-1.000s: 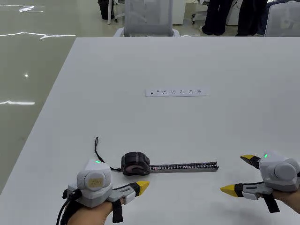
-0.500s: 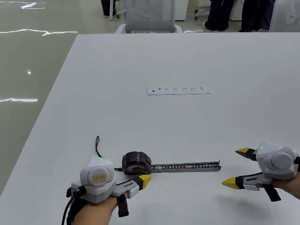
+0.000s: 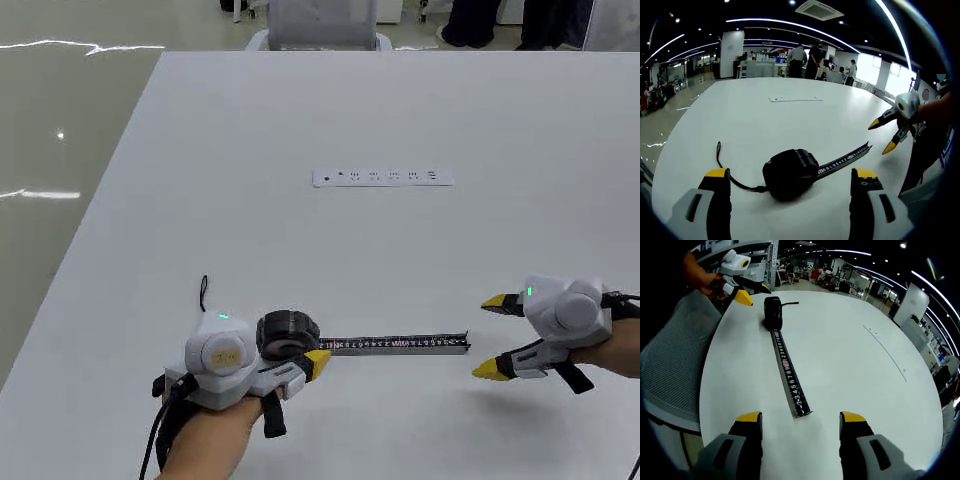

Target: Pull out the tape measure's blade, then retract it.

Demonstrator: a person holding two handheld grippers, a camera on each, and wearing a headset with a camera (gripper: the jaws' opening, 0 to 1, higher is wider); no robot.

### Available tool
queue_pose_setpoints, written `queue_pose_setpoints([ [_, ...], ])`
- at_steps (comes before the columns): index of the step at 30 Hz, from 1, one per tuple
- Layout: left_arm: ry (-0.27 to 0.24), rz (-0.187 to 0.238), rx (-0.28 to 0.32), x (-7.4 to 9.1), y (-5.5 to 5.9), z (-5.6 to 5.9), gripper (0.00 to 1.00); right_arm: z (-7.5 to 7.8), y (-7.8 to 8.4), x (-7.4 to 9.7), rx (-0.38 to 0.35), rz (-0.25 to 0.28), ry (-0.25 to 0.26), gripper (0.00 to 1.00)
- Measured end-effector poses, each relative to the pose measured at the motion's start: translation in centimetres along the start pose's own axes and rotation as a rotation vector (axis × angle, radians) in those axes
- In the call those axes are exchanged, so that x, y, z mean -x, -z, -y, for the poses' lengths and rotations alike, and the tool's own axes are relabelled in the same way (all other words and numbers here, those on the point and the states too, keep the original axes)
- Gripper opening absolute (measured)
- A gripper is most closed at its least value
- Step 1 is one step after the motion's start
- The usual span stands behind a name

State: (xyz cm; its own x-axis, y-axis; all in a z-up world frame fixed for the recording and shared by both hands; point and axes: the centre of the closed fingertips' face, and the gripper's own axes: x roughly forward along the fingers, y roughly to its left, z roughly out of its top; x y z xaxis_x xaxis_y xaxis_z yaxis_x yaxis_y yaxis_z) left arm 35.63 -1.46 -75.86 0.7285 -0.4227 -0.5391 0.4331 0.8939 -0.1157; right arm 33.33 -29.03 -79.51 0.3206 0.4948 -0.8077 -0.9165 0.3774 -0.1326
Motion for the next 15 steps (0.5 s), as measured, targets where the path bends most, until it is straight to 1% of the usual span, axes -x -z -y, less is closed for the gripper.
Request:
queue_pose_setpoints([
  [2, 0.001, 0.000, -0.001, -0.2, -0.1, 0.0, 0.99, 0.1, -0.1, -0.2, 0.012, -0.014, -0.016, 0.62],
  [4, -0.001, 0.001, -0.001, -0.3, -0.1, -0.1, 0.99, -0.1, -0.2, -0.4, 0.025, -0.028, -0.034, 0.59],
  [6, -0.005, 0.002, 0.001, -0.4, -0.2, -0.2, 0.99, -0.3, -0.2, -0.7, 0.051, -0.049, -0.059, 0.54],
  [8, -0.009, 0.002, 0.004, -0.4, -0.2, -0.3, 0.99, -0.2, -0.2, -1.0, 0.078, -0.065, -0.072, 0.53],
  [10, -0.009, 0.000, 0.005, -0.6, -0.1, -0.3, 0.99, -0.1, 0.1, -1.5, 0.108, -0.092, -0.080, 0.54],
  [13, -0.002, -0.010, 0.006, -0.8, 0.3, -0.1, 0.99, -0.2, 0.4, -2.0, 0.132, -0.122, -0.099, 0.52],
  [15, -0.001, -0.014, 0.009, -0.8, 0.5, -0.1, 0.99, -0.3, 0.6, -2.4, 0.124, -0.136, -0.114, 0.48],
])
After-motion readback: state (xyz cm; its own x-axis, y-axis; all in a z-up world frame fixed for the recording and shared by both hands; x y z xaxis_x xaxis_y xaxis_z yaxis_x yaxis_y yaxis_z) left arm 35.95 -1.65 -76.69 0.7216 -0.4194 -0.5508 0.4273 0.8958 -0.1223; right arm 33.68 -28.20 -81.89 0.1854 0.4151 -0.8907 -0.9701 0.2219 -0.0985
